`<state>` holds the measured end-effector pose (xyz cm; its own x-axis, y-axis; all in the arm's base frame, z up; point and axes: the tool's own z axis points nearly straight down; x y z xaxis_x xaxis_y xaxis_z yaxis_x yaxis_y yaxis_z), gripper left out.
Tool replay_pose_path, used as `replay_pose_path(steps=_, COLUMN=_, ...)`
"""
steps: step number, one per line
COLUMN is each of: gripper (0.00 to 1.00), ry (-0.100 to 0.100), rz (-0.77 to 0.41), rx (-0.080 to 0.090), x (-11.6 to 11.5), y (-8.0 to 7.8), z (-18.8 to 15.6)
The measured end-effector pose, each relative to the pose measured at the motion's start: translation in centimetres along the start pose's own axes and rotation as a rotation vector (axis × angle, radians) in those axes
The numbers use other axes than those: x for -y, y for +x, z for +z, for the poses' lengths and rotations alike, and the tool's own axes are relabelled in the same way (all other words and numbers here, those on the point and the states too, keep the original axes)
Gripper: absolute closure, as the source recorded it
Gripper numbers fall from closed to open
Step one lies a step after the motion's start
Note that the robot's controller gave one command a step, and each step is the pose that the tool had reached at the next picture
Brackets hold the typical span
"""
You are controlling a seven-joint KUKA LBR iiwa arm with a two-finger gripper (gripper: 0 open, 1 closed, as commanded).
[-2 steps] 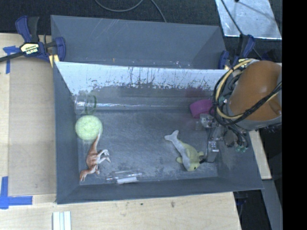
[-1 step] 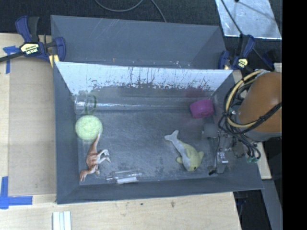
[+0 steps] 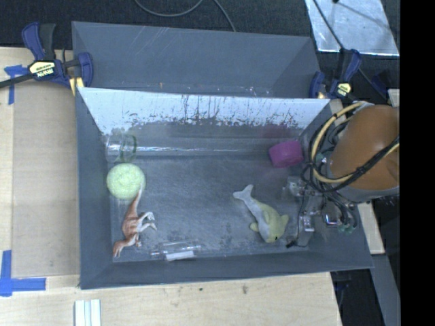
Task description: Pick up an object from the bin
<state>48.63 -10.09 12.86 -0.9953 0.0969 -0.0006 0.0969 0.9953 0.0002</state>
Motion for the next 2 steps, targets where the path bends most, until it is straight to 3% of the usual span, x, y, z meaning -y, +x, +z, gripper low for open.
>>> replay_pose_path(steps=1, gripper=0.00, ry=0.000, rz=0.316, rx=0.002, x=-1.3, y=0.4, z=5.1)
replay_pose_path(steps=2, gripper=1.00, ry=0.001, rz=0.119, rx=0.007, x=-1.3, y=-0.1, z=6.4)
